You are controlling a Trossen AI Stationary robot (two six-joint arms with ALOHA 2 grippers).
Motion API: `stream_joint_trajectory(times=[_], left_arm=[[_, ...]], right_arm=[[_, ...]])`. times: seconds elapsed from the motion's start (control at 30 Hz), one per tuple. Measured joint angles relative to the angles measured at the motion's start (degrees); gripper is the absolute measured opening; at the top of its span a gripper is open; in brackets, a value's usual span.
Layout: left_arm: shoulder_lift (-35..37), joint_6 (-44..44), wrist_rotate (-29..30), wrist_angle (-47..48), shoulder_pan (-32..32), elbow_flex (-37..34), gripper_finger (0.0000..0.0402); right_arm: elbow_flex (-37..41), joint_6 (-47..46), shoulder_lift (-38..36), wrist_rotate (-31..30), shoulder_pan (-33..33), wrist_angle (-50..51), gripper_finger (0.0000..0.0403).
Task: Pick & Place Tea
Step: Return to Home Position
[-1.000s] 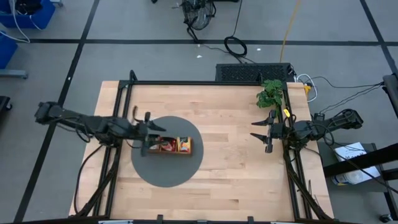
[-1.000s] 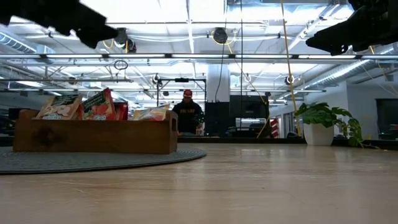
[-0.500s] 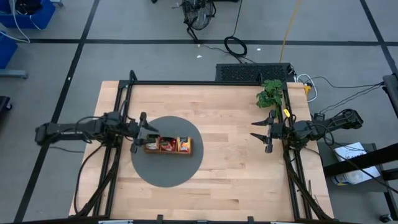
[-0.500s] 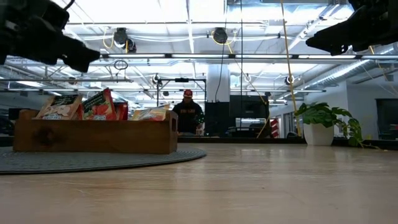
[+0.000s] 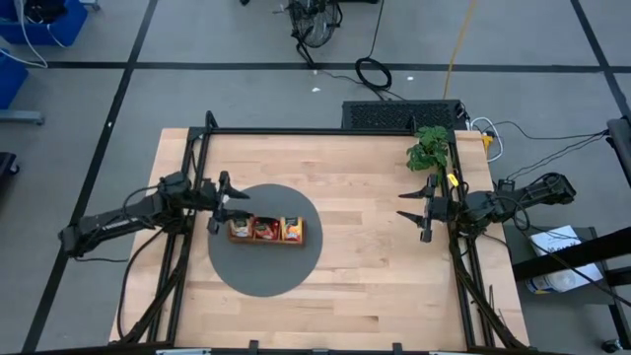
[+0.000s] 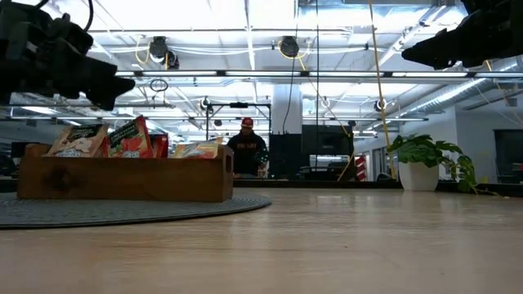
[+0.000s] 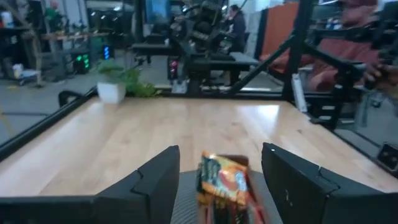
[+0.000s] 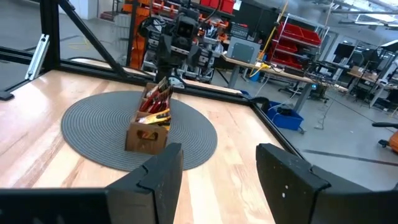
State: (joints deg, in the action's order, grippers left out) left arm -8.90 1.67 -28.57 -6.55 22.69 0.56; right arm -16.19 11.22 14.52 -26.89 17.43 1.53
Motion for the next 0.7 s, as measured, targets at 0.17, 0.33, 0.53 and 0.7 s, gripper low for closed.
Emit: stream_joint_trajectory(times=[0.17, 0.33, 0.53, 0.7], left_arm=[[0.0, 0.0, 2.0, -0.9, 1.3, 0.0, 0.0223], [-0.1, 3.1, 9.8, 2.1, 2.0, 0.0, 0.0229], [-0.1, 3.0, 9.3, 2.6, 1.9, 0.1, 0.0223], [-0.1, 3.1, 9.3, 2.6, 1.9, 0.1, 0.0219]], right_arm=[[0.1, -5.1, -0.1, 0.0, -0.1, -0.4, 0.0187], [4.8, -9.0, -5.0, 5.9, -0.7, -4.8, 0.0187], [14.8, -11.0, -13.5, 9.1, -1.9, -13.7, 0.0187], [15.0, -12.9, -14.1, 11.0, -2.4, -13.9, 0.0187]])
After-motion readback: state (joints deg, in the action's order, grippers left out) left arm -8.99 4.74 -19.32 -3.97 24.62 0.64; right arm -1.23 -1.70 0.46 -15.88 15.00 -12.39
